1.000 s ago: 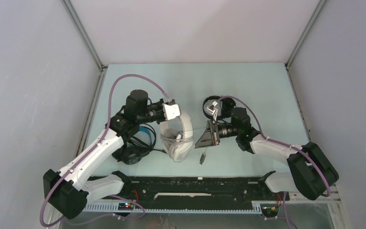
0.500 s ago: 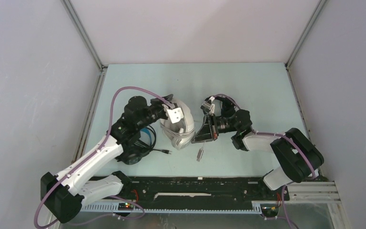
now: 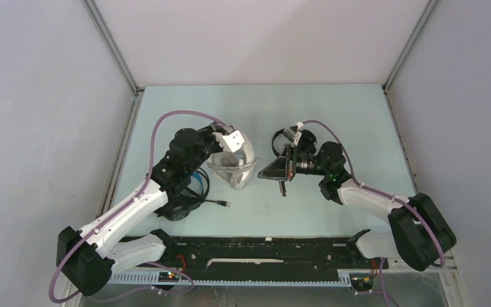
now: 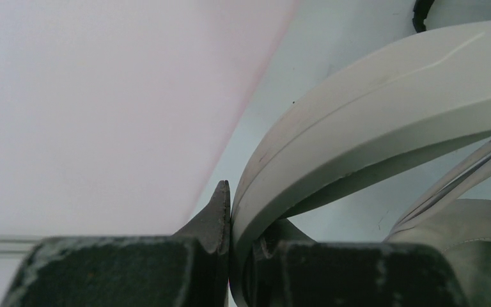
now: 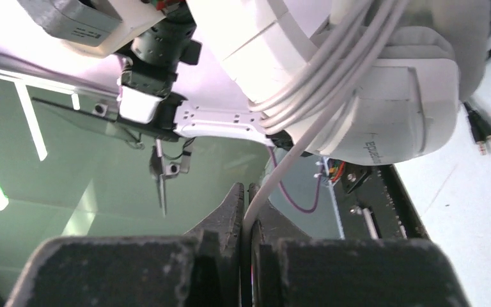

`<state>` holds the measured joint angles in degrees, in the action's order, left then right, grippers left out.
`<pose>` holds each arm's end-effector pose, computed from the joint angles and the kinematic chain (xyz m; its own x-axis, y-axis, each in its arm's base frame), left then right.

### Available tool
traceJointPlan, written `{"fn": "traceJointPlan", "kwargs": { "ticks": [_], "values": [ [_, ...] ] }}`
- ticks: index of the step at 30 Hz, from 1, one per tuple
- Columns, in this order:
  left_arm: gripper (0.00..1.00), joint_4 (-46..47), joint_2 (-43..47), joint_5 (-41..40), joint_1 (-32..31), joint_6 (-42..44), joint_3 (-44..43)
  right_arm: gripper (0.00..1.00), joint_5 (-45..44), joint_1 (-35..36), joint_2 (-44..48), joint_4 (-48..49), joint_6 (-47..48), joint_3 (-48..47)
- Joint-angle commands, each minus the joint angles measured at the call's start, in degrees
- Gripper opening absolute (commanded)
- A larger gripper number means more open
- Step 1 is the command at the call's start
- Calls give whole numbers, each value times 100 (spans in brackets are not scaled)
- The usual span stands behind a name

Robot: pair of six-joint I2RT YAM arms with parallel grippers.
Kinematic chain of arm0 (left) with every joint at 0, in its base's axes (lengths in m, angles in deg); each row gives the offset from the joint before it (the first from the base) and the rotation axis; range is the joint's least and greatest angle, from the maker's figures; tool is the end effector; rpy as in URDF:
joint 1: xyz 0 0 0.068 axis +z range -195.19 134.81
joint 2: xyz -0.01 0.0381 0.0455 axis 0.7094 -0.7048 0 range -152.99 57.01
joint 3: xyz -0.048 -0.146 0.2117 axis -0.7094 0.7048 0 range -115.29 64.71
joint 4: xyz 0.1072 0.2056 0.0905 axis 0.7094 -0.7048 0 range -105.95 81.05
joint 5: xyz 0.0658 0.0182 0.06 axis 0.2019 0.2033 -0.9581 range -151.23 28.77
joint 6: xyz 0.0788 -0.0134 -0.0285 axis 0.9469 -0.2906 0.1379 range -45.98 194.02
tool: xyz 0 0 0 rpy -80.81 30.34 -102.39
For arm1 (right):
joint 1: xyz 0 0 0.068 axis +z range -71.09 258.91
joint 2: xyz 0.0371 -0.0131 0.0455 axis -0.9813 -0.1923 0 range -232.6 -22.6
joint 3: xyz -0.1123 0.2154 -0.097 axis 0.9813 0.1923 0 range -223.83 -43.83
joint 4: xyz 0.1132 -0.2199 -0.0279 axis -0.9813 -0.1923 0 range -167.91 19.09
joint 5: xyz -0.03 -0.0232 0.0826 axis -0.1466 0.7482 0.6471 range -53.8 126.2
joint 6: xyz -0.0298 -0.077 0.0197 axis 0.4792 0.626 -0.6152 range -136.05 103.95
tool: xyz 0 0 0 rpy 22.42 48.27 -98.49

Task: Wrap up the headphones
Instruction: Wrap the headphones cable around the headphones.

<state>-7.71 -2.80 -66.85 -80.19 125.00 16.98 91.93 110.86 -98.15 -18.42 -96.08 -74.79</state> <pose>0.2317 -0.1531 0.3140 0.2852 0.7442 -0.6041 0.4294 0.4642 0.7747 0.2040 0.1999 0.2540 -0.9574 0.0567 -0.2832 -0.2865 -0.0640 0.9559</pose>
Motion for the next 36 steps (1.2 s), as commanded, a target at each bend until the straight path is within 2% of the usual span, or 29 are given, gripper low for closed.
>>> {"fn": "traceJointPlan", "kwargs": {
  "ticks": [1,6,12,15,18,21,28,36],
  "values": [
    [0,137,31,-1117,161,91,79,0,-417,132,454,-1092,954,-423],
    [0,99,2,-1359,120,-157,15,0,-825,296,555,-2319,1661,-870],
    [0,-60,-97,-1766,32,-557,-88,3,-1396,462,666,-2553,1604,-1201],
    [0,-392,-261,-2045,-40,-1219,-312,5,-1567,498,611,-2732,1643,-1412],
    [0,-686,-518,-2460,-229,-1463,-601,5,-1681,558,515,-2689,1545,-1581],
    [0,-550,-723,-3043,-415,-1531,-619,5,-1791,647,406,-2622,1480,-1811],
    [0,-885,-1226,-3949,-481,-2938,-1284,5,-1877,805,-38,-3071,1687,-2339],
    [0,180,-1202,-4475,-489,-3836,-1252,12,-2629,820,69,-4638,2730,-3005]
  ]
}}
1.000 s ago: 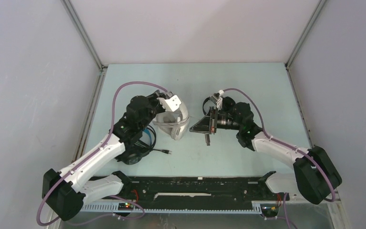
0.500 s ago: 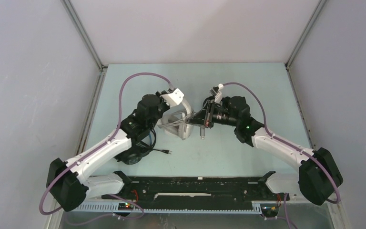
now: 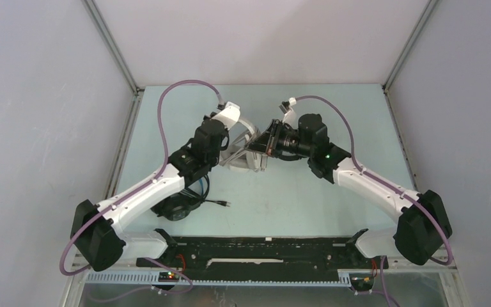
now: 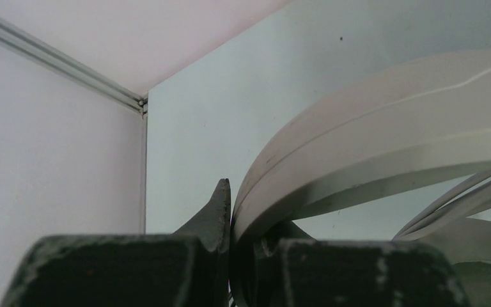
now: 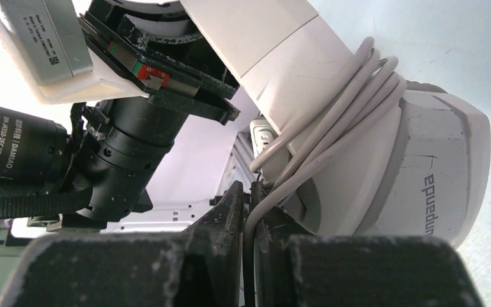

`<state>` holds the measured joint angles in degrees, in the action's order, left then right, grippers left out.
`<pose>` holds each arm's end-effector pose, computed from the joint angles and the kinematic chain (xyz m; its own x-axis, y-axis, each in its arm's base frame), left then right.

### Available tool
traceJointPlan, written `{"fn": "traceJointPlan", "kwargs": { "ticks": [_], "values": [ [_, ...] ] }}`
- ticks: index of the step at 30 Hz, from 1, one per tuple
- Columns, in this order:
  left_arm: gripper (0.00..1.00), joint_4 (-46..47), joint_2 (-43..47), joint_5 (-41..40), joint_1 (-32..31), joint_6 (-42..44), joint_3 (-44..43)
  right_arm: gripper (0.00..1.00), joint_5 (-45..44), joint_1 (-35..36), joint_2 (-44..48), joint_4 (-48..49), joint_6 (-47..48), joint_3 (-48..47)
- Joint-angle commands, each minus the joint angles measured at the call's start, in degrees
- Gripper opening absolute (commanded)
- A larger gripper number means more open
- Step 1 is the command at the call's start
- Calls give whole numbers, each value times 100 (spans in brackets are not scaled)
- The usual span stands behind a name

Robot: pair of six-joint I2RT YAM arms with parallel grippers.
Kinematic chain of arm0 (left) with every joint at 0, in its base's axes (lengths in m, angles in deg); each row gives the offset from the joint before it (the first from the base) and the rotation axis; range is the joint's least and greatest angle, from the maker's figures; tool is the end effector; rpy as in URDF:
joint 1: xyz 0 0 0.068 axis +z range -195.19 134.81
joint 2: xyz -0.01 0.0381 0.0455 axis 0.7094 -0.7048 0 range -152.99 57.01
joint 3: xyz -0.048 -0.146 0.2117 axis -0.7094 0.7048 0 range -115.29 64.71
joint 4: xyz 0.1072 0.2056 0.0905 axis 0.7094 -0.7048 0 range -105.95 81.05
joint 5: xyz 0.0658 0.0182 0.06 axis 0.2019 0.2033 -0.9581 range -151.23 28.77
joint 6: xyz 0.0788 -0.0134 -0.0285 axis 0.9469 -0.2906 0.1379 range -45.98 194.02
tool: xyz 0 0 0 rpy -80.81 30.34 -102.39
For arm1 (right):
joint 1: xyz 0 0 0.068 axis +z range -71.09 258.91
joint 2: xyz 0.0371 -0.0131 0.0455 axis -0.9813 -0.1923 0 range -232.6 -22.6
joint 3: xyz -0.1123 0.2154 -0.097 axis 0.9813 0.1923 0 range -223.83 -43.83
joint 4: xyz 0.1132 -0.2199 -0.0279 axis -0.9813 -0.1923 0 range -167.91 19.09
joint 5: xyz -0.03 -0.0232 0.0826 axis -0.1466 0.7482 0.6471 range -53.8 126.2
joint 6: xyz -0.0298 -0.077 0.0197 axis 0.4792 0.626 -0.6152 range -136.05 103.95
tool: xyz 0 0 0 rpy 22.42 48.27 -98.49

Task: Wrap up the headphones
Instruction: Wrap the headphones cable around the headphones.

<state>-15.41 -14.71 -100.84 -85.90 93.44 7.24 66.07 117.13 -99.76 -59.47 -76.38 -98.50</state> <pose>0.2607 -0.1615 0.3079 -0.2360 0.5410 -0.8072 0.1366 0.8409 0.5236 0.2417 0.2376 0.2998 -0.8744 0.2707 -0.4028 -0.3247 0.2905 0.9001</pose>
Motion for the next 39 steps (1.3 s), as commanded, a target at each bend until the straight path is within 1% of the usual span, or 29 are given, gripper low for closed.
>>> {"fn": "traceJointPlan", "kwargs": {
  "ticks": [1,5,11,13,15,17,21,28,30,33,35,39],
  "values": [
    [0,1172,-11,-1142,88,-684,-231,12,-136,203,248,-690,879,-728],
    [0,1908,-43,-1281,88,-604,-156,14,-475,306,317,-1391,1315,-1079],
    [0,2481,-52,-1367,82,-630,-251,17,-1232,571,454,-2202,1913,-1590],
    [0,2587,-47,-1376,83,-649,-272,16,-1469,628,521,-2299,2026,-1616],
    [0,2703,-16,-1372,82,-709,-250,12,-1648,675,573,-2340,2132,-1618],
    [0,2778,8,-1345,87,-754,-223,11,-1697,715,602,-2311,2300,-1616],
    [0,2802,101,-1215,87,-1019,-148,12,-1758,730,636,-2235,2490,-1616],
    [0,3349,341,-963,83,-1095,271,13,-1686,740,712,-1792,2498,-1617],
    [0,3566,389,-899,81,-1055,376,11,-1618,784,712,-1644,2504,-1616],
    [0,3848,438,-805,84,-999,537,5,-1580,894,728,-1399,2622,-1621],
    [0,3882,428,-825,88,-1052,566,5,-1495,957,714,-1237,2652,-1634],
    [0,3858,389,-827,86,-1198,544,5,-1531,1122,574,-1336,2804,-1820]
  ]
}}
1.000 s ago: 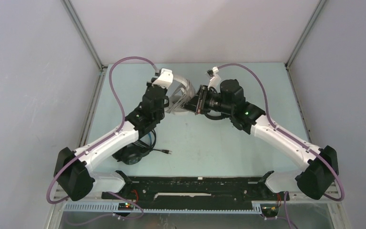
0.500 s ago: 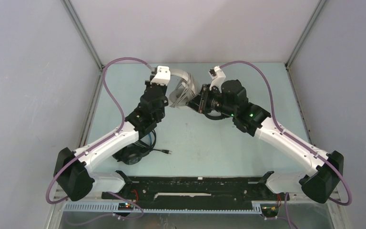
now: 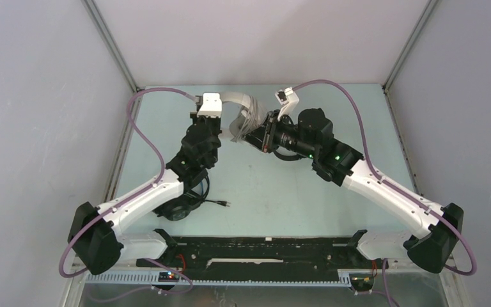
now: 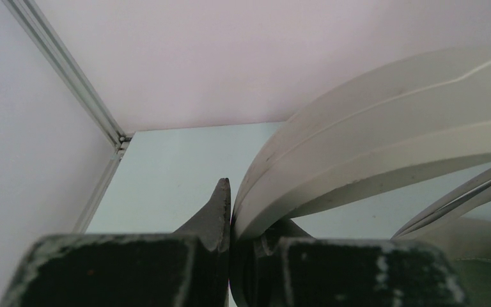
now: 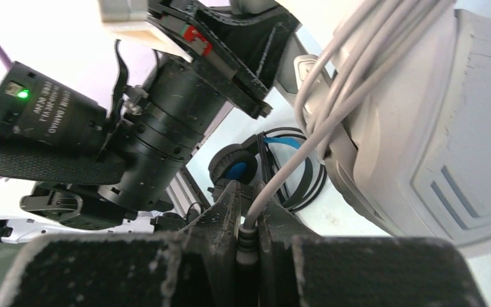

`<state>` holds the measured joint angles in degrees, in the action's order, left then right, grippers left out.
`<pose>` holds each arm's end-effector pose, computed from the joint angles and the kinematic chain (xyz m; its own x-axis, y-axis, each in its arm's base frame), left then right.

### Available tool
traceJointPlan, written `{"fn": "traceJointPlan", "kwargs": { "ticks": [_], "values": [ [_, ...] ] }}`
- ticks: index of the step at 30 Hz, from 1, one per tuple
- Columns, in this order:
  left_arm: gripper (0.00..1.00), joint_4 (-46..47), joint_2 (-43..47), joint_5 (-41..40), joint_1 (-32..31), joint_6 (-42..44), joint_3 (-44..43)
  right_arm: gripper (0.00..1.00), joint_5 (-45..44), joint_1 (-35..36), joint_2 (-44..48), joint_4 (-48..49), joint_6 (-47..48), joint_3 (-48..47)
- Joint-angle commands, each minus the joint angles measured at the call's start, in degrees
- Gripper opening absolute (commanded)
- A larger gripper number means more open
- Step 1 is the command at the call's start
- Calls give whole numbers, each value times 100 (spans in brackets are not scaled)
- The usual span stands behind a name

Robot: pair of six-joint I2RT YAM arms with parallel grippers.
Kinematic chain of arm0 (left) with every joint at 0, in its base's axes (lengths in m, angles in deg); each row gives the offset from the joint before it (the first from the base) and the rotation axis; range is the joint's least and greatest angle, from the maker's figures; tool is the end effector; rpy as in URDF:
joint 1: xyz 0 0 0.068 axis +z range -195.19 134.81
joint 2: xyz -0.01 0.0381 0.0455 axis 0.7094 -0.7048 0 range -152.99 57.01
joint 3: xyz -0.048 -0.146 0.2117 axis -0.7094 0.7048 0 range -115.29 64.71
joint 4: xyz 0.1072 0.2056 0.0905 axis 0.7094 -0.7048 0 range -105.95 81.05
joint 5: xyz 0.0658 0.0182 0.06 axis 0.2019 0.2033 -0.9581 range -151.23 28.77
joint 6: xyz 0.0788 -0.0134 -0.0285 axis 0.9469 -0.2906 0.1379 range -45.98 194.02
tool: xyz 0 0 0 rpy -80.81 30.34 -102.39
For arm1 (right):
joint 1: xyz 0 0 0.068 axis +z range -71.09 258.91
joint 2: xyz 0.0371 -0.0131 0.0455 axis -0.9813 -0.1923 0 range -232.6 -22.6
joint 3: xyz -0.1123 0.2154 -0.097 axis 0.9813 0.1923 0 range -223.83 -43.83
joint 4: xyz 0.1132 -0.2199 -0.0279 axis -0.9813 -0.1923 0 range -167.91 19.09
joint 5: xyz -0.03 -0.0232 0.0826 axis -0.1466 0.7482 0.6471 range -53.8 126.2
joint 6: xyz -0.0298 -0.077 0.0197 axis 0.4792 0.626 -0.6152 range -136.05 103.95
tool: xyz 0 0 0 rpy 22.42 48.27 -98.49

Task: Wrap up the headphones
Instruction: Wrap the headphones cable around the headphones.

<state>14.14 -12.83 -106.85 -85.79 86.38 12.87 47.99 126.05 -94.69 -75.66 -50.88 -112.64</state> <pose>0.2606 -0.1530 0.3472 0.0475 0.1564 -0.9866 -0.0979 0.9836 0.1512 0.2082 0.2468 0.3798 -0.5665 0.2117 -0.7964 -0.6476 0.4833 0.5891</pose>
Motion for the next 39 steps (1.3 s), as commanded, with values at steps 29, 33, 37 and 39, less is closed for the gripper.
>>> {"fn": "traceJointPlan", "kwargs": {
  "ticks": [29,33,37,39],
  "values": [
    [0,1596,724,114,73,-1196,321,37,270,337,855,-1057,778,-246],
    [0,1780,744,240,71,-1245,357,38,399,276,1120,-1344,930,-154],
    [0,2170,788,403,76,-1037,482,38,363,166,1347,-1526,1033,-150],
    [0,2281,834,487,76,-1050,535,37,360,64,1441,-1539,1048,-150]
  ]
}}
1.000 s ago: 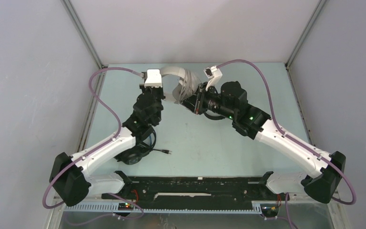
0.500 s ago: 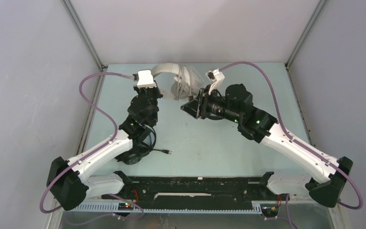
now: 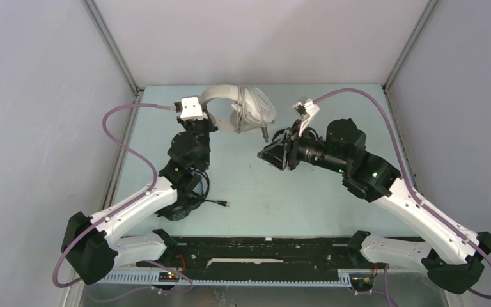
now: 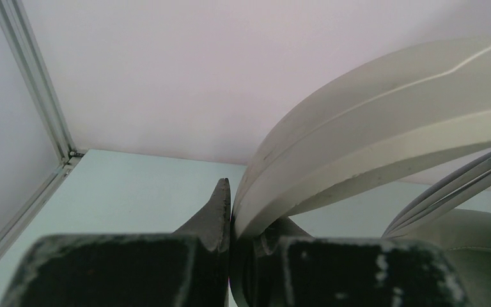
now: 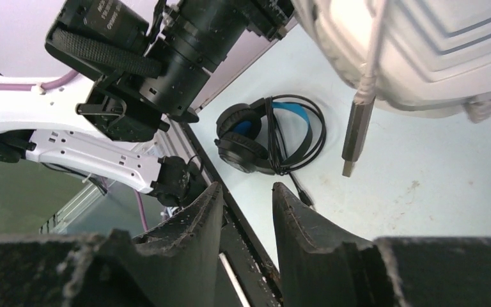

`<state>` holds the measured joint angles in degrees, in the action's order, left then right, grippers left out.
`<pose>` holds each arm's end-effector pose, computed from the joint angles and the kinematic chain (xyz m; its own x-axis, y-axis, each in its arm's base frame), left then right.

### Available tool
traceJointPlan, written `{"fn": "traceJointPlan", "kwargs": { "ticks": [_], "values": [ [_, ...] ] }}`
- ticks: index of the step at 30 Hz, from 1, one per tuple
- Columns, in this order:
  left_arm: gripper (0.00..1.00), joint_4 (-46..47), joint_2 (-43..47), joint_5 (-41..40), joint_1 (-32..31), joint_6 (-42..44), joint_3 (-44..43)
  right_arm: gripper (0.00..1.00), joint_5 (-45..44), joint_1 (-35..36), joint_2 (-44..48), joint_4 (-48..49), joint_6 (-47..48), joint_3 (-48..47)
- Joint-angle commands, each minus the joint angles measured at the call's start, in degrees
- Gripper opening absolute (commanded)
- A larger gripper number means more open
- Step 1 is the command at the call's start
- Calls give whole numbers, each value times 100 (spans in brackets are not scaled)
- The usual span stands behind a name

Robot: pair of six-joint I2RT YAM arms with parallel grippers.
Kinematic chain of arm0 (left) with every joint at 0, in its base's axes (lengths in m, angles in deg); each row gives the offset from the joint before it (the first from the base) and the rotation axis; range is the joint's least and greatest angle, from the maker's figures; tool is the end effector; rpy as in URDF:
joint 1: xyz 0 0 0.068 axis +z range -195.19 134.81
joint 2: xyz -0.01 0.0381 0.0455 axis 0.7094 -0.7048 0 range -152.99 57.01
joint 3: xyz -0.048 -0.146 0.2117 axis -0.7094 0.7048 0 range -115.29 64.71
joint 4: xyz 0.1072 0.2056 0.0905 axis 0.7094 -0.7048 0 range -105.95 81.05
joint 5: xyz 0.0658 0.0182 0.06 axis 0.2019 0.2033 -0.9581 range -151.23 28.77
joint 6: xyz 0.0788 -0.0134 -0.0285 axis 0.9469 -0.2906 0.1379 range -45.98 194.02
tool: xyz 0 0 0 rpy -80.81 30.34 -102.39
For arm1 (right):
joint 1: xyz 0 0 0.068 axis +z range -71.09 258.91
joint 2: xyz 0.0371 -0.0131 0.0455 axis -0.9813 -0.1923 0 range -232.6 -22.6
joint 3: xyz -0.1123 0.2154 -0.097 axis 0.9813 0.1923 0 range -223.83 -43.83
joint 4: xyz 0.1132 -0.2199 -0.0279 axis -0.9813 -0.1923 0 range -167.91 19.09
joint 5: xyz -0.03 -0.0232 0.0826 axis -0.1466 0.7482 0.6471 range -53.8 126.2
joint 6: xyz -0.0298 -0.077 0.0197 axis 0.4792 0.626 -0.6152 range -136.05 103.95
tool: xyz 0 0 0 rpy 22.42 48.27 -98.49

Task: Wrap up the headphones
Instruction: Wrap the headphones cable around the headphones.

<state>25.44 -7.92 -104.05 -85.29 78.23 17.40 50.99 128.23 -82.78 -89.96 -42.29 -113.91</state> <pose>0.2432 -0.1383 0.3664 0.2182 -0.1135 -0.9693 -0.0415 0.9912 -0.1254 0.1527 0.2069 0.4081 -0.4899 0.0861 -0.8675 -0.7591 0.4471 0.4731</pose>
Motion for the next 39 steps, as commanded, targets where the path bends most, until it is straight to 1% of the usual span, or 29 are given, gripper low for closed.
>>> {"fn": "traceJointPlan", "kwargs": {
  "ticks": [1,6,10,14,23,30,31,33,39],
  "values": [
    [0,1187,367,268,22,-250,104,38,19,-203,298,-97,178,-23],
    [0,1228,439,308,23,-229,108,38,-127,-302,564,320,72,-41],
    [0,1220,458,351,24,-195,99,38,-942,-305,608,423,280,-220],
    [0,1193,459,402,26,-166,108,36,-1358,-309,273,143,561,-811],
    [0,1034,395,468,25,-160,82,34,-1476,-202,-667,-325,768,-1819],
    [0,914,358,434,21,-87,12,34,-1479,-76,-903,-407,802,-1972],
    [0,904,349,433,22,-99,16,34,-1807,4,-1034,-553,888,-2087],
    [0,888,340,433,27,-109,7,33,-2015,81,-1075,-619,964,-2113],
    [0,829,327,434,24,-108,-18,33,-2313,155,-1198,-682,1058,-2132]
  ]
}}
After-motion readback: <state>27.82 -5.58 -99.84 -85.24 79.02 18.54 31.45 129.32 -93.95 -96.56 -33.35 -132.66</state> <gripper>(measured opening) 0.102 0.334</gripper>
